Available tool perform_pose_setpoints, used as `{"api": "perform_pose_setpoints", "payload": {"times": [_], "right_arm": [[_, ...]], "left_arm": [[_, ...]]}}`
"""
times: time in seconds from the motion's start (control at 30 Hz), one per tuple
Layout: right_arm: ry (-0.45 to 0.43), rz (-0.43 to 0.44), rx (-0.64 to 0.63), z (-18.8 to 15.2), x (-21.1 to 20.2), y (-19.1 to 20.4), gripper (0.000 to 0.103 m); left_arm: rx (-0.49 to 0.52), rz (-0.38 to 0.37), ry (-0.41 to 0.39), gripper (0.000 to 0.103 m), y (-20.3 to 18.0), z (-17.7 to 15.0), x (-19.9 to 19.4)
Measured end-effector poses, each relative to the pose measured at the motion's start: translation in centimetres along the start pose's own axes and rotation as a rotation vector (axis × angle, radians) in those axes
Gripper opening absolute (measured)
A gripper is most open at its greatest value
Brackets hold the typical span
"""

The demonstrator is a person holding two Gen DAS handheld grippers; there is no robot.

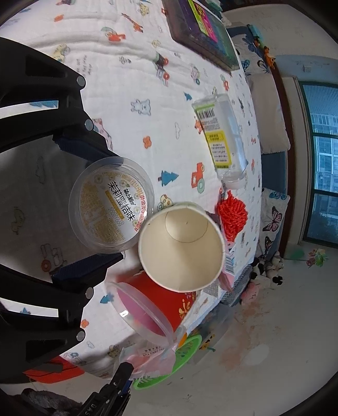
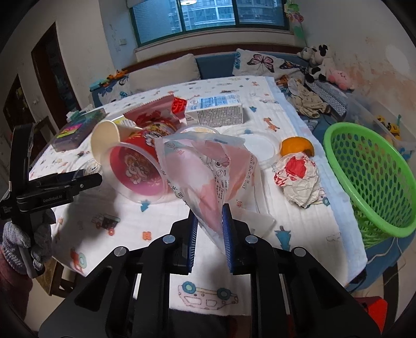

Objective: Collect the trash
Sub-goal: 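Grasp and lift the plastic bag with the right tool while the left tool lifts the dessert cup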

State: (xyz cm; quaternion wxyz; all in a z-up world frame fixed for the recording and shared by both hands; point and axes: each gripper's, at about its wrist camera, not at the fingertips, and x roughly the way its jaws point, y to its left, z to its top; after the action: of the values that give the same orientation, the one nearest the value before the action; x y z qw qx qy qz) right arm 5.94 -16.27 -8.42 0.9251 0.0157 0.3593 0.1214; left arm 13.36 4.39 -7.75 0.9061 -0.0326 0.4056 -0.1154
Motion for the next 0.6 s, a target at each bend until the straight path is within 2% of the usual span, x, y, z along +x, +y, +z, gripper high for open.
{"api": "perform_pose_setpoints", "payload": {"times": [0.33,0.6], "right_arm": [[-0.062,0.048,0.021,0.6,-3.6,-0.1,0.019],[-0.121,0.028,0.068,1.9,-5.8,-2.6,0.019]], "left_arm": [[-0.020,0.009,-0.058,0.064,0.8,-1.2,-4.8],[0.040,-0.024,-0.123,0.064,-1.9,0.1,-8.3]]}}
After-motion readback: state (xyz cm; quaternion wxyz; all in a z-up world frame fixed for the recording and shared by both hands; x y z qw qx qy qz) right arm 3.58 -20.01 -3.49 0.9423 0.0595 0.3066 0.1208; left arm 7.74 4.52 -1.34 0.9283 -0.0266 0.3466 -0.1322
